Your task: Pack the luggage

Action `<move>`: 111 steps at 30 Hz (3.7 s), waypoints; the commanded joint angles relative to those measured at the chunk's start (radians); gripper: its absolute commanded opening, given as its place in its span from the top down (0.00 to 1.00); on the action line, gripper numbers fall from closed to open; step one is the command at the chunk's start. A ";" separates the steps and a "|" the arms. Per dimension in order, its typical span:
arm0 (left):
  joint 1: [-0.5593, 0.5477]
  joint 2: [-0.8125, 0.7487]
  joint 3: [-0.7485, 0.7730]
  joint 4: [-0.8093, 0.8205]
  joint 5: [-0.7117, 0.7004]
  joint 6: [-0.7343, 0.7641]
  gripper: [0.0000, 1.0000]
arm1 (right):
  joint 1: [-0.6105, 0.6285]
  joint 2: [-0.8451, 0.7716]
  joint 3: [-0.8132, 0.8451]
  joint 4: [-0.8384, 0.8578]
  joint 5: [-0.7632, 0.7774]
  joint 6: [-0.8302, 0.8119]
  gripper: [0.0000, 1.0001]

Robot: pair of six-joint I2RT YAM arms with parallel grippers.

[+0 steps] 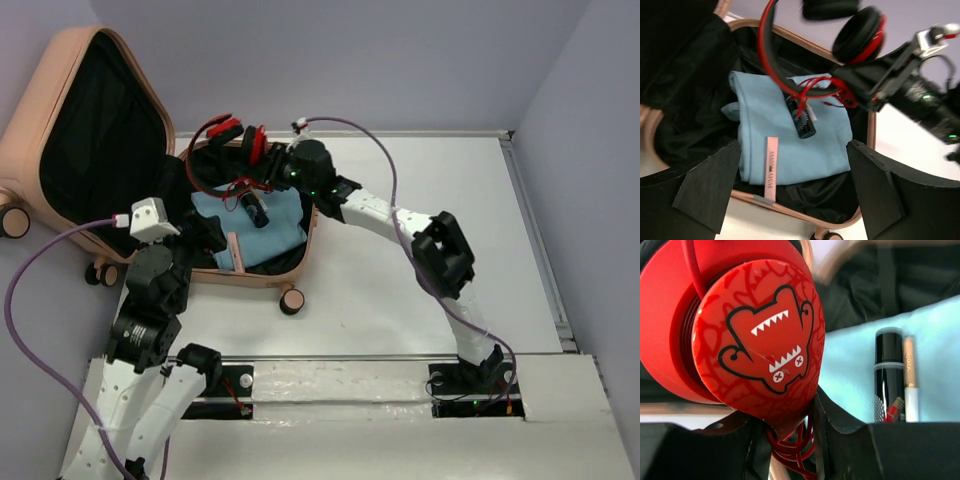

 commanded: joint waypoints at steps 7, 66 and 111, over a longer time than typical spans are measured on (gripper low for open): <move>0.003 -0.080 0.160 -0.298 -0.409 -0.130 0.01 | 0.065 0.154 0.382 -0.375 -0.077 -0.332 0.00; 0.460 0.483 0.149 0.264 -0.811 0.320 0.95 | -0.186 -0.010 -0.212 -0.197 -0.266 -0.401 0.44; 0.503 0.621 0.293 0.265 -0.771 0.266 0.45 | -0.166 -0.151 -0.352 -0.243 -0.318 -0.444 0.21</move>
